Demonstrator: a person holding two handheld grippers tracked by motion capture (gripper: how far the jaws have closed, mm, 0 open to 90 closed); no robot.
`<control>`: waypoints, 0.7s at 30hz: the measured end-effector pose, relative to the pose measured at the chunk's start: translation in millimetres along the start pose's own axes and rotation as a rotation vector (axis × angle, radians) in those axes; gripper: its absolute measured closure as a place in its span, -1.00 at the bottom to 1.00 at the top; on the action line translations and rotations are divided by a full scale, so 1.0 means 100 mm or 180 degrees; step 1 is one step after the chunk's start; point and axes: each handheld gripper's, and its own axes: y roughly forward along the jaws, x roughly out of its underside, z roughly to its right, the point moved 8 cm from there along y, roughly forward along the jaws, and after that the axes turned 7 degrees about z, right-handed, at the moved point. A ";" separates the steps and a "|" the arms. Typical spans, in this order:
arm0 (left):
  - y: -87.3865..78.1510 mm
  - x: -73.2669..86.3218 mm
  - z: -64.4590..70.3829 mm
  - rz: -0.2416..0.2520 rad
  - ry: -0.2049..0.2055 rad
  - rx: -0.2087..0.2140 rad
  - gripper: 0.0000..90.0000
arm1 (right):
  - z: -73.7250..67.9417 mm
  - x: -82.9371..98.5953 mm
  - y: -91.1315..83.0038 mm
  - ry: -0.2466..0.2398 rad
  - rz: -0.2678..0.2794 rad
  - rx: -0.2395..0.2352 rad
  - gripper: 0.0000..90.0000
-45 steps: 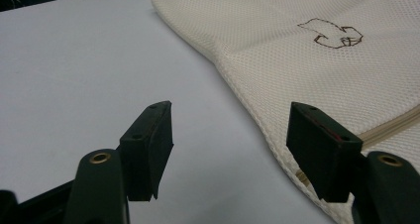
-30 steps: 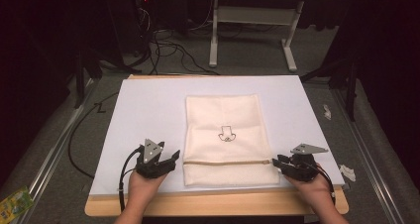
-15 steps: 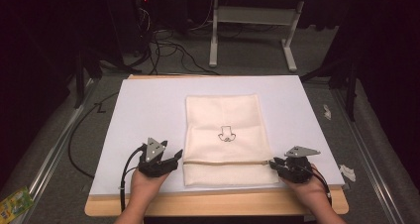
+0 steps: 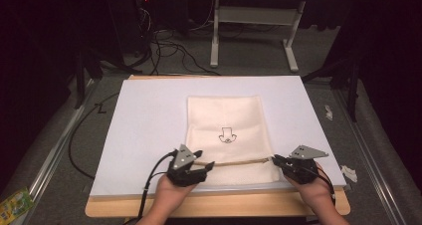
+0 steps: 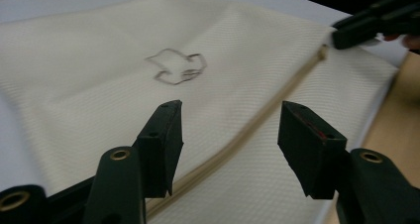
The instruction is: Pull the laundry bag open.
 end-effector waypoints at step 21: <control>1.23 -0.17 0.84 -0.0002 -0.0212 0.0379 0.56 | -0.03 -0.12 -0.08 0.0034 0.0215 -0.0084 0.89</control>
